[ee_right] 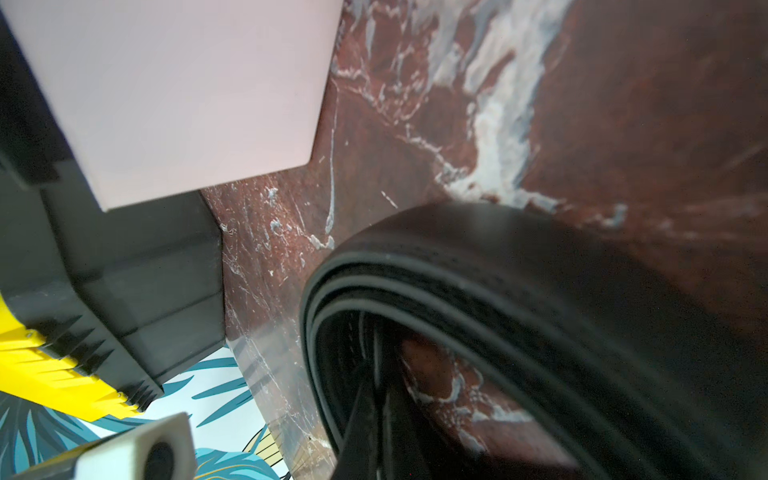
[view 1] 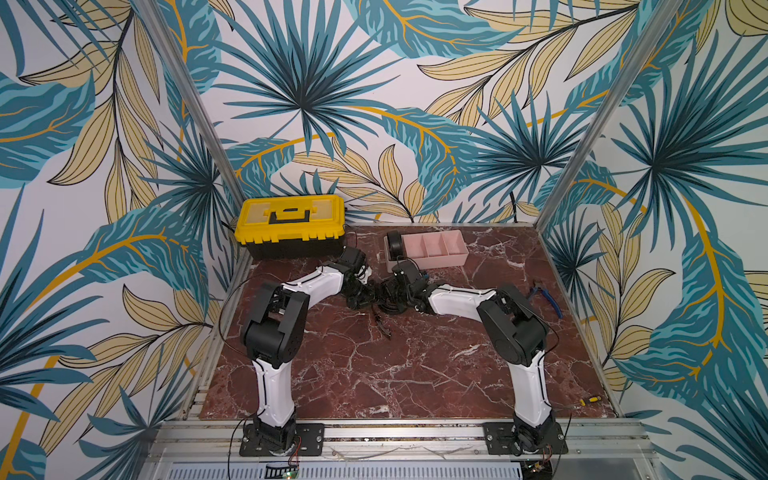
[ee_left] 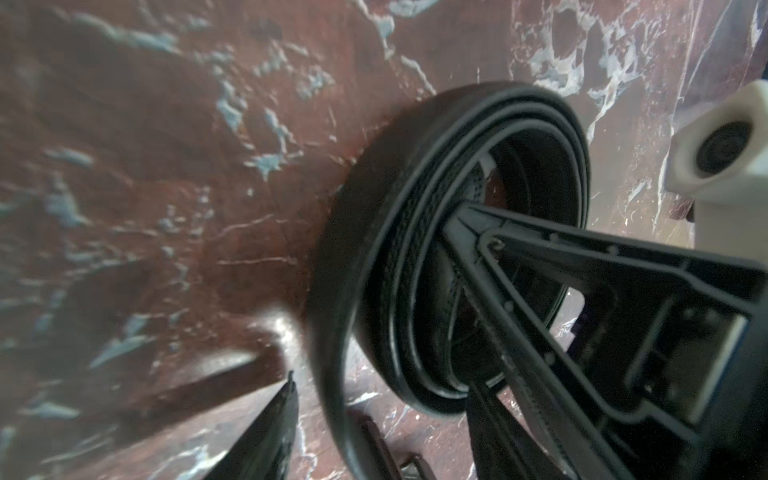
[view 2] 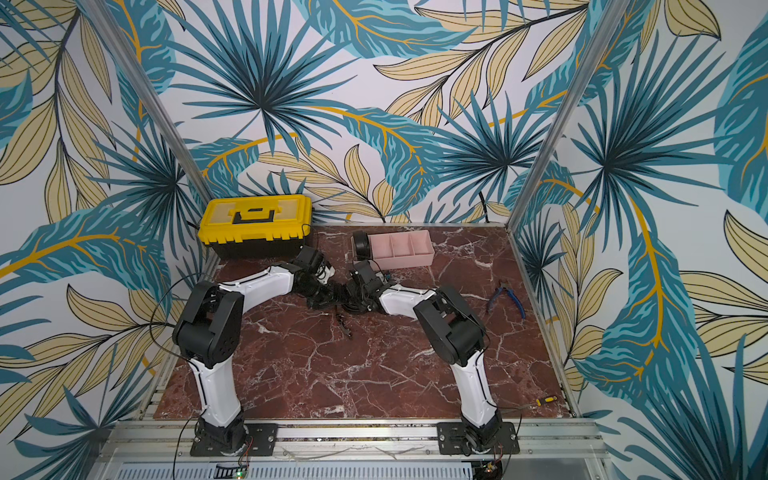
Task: Place the belts into the storage roll
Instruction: Pick up the belt from the center of the board.
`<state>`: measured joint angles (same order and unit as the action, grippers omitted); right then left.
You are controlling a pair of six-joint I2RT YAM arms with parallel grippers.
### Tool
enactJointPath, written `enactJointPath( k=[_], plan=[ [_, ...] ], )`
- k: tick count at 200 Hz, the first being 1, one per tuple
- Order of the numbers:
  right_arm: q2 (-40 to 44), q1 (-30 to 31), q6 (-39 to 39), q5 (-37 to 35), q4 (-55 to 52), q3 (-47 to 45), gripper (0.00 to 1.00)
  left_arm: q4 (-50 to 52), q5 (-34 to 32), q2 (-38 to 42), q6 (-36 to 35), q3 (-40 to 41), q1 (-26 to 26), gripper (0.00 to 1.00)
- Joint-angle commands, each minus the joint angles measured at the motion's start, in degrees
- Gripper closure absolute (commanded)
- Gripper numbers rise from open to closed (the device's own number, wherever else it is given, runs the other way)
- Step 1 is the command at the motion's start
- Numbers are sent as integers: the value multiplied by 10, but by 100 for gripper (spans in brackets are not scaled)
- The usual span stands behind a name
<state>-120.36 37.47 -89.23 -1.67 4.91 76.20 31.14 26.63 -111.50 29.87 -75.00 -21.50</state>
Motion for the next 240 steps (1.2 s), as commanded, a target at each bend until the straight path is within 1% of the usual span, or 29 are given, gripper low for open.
enactJointPath(
  k=[1,32,63,100,128,143,161,181,203,240],
  plan=[
    [-29,-1,-12,0,-19,-19,100,-35,1,8,27,6,-10,37],
    [-28,-1,-18,-1,-19,-20,100,-40,-26,14,57,13,-18,41],
    [-28,-1,-23,-2,-22,-16,100,-40,-49,8,68,7,-29,42],
    [-26,0,-24,-2,-20,-18,100,-35,-73,7,81,2,-35,51],
    [-26,0,-27,1,-18,-18,100,-21,-106,5,92,2,-35,55],
    [-24,1,-32,3,-18,-20,100,-17,-116,0,99,-1,-35,60],
    [-23,3,-34,5,-15,-20,100,-7,-129,-10,106,-12,-38,61],
    [-23,3,-36,7,-11,-22,100,5,-132,-25,109,-27,-38,69],
    [-16,2,-37,6,-11,-24,100,18,-143,-38,103,-41,-41,83],
    [-5,3,-35,9,-16,-16,100,52,-180,-51,84,-61,-46,97]
  ],
)
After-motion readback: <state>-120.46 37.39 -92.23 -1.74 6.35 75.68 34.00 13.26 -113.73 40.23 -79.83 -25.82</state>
